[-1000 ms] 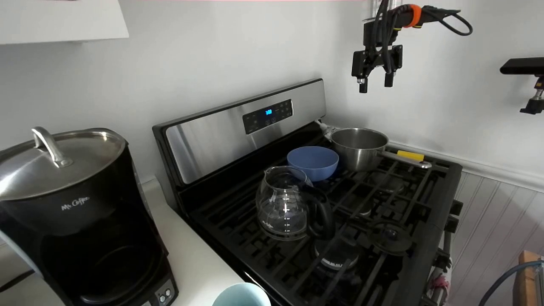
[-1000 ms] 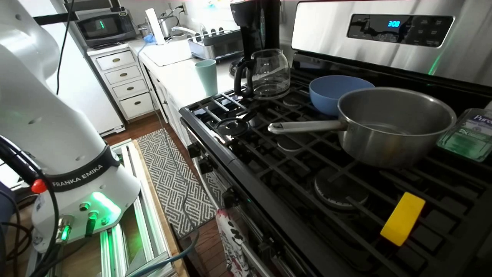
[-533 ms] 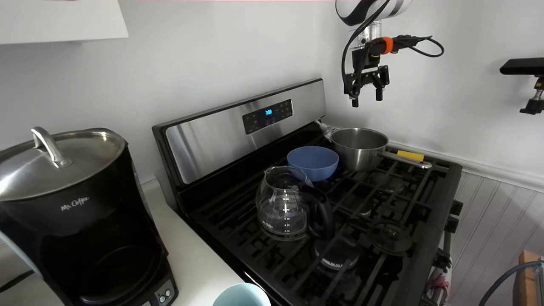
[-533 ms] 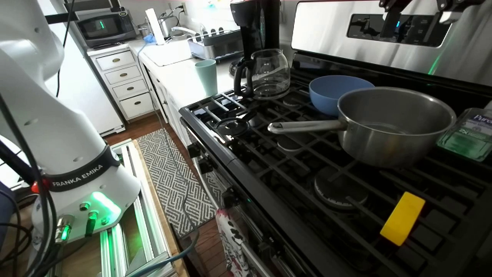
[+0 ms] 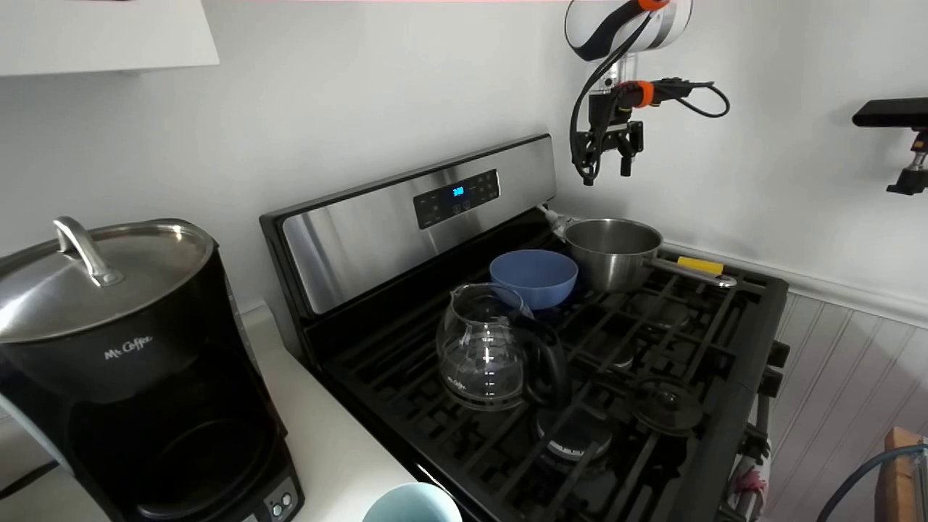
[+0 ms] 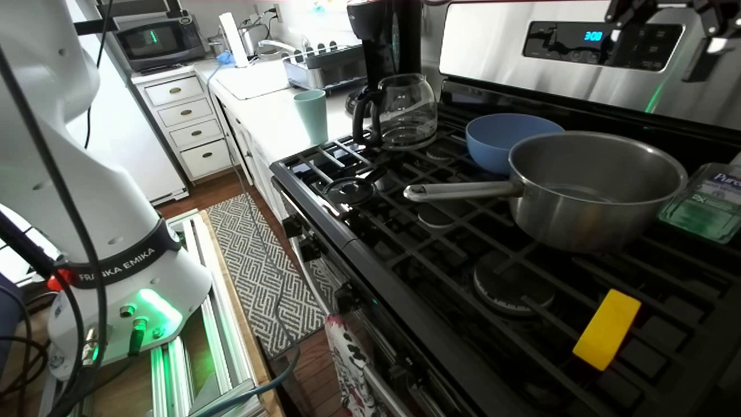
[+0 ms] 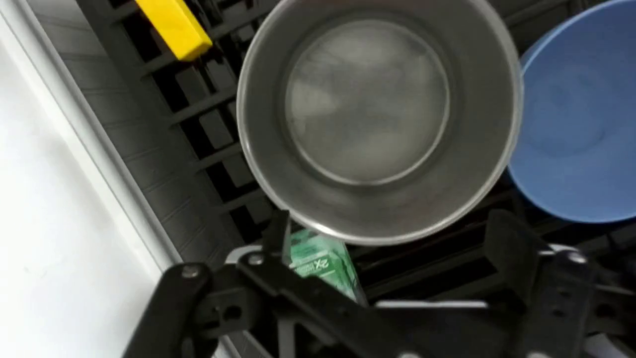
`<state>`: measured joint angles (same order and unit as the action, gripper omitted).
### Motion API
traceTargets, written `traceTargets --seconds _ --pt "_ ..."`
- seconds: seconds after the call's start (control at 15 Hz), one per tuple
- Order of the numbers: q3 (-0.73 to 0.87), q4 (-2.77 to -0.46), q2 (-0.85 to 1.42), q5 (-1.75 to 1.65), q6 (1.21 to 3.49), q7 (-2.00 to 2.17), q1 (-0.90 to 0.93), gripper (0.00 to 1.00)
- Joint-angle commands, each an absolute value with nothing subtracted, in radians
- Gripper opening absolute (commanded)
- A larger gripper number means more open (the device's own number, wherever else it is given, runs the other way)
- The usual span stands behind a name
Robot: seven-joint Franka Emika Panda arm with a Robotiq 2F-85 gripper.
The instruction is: Put the pump bottle on top of the stove
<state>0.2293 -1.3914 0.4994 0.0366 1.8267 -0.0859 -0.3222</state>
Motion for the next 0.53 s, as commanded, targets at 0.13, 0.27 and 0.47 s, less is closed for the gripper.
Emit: traceTargets --seconds 0.13,0.27,0.47 --pt "0.185 -1.104 0.757 0.079 1.974 -0.113 -0.395 1.0" --pt "0.182 -1.019 0.837 0.065 2.01 -0.086 -0.397 1.0" --pt "0.193 -0.877 0.952 0.071 1.943 -0.068 -0.399 1.0"
